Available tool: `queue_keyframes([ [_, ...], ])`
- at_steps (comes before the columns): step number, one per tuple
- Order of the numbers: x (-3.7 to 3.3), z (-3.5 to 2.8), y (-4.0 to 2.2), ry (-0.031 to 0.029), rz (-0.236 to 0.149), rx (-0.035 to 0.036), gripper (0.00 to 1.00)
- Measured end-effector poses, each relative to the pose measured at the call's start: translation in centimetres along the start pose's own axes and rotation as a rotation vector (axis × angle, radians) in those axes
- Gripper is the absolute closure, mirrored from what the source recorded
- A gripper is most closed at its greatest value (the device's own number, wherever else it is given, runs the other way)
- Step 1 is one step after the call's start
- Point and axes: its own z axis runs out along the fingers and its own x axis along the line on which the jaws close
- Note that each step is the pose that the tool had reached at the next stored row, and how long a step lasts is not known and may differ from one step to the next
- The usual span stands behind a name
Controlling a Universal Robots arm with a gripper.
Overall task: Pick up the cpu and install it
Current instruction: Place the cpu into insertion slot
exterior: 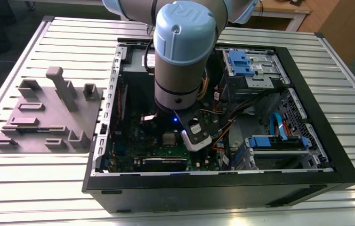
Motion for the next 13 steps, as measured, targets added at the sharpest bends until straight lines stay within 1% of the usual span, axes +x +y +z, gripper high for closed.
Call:
queue_keyframes([
  [1,0.0,-0.01,0.0,0.0001,0.0,0.0003,0.47],
  [2,0.0,-0.01,0.0,0.0001,0.0,0.0002,0.47],
  [3,0.0,-0.01,0.0,0.0,0.0,0.0002,0.53],
  [13,-0.02,0.01,0.0,-0.0002,0.0,-0.0003,0.53],
])
